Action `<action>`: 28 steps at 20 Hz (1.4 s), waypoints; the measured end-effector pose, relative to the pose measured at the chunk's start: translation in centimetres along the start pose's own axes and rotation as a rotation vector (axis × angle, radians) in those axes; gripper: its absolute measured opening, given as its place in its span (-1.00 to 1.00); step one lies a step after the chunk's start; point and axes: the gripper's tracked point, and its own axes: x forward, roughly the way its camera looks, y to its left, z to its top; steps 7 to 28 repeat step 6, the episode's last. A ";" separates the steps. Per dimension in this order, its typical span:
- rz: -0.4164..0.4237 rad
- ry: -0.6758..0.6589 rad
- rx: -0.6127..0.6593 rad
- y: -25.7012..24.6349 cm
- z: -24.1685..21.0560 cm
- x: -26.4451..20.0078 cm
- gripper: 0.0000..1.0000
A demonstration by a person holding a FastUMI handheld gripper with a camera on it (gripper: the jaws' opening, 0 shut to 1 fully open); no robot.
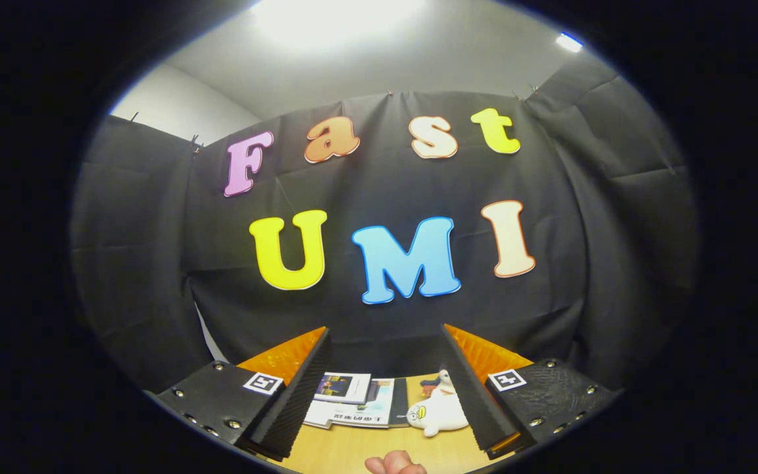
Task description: Open the storage box then place both shoes into the box .Put the left shoe in first, then the right shoe, with the right side of both shoes facing outward in a uniform manner.
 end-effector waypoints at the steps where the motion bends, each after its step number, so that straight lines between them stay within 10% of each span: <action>1: -0.003 -0.016 -0.002 -0.6 0.8 -0.2 0.96; 28: 0.002 -0.011 -0.008 -2.4 0.8 -0.4 0.96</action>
